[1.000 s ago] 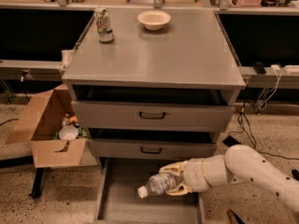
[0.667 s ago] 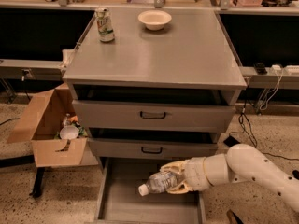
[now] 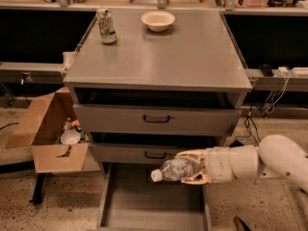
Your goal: Pick blue plastic bottle from bottom drawer and place on counter
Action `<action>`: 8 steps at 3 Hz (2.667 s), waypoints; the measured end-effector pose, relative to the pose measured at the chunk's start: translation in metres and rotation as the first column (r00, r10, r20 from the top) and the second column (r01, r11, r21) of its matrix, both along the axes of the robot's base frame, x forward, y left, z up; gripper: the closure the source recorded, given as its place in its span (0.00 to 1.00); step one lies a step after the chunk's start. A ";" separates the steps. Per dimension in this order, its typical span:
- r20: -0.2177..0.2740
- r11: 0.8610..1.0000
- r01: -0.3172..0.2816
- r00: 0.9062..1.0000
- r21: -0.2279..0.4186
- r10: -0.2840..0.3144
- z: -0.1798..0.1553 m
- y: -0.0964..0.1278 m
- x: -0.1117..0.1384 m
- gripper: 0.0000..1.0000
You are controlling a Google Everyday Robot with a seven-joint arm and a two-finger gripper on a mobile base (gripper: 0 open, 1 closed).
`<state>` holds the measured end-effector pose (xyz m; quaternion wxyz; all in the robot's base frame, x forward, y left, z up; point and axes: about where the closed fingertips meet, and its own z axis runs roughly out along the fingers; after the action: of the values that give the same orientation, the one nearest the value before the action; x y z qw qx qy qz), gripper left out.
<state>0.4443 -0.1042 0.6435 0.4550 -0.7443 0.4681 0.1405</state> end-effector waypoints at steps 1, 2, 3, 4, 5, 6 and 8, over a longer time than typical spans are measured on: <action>0.005 0.996 0.075 0.997 0.041 -0.076 0.074 -0.033 0.019 1.00; 0.015 0.987 0.154 0.988 0.042 -0.154 0.123 -0.065 0.055 1.00; 0.015 0.987 0.153 0.988 0.042 -0.154 0.123 -0.065 0.055 1.00; 0.019 0.986 0.163 0.986 0.044 -0.163 0.146 -0.071 0.070 1.00; 0.010 0.987 0.163 0.987 0.010 -0.163 0.195 -0.078 0.106 1.00; -0.005 0.986 0.161 0.987 -0.034 -0.161 0.231 -0.079 0.142 1.00; -0.049 0.984 0.168 0.984 -0.056 -0.171 0.259 -0.065 0.216 1.00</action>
Offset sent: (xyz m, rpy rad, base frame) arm 0.0888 -0.0971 0.1641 0.0177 -0.0058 -0.2244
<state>0.6604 -0.1687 0.9026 0.4334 -0.7093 0.5452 0.1092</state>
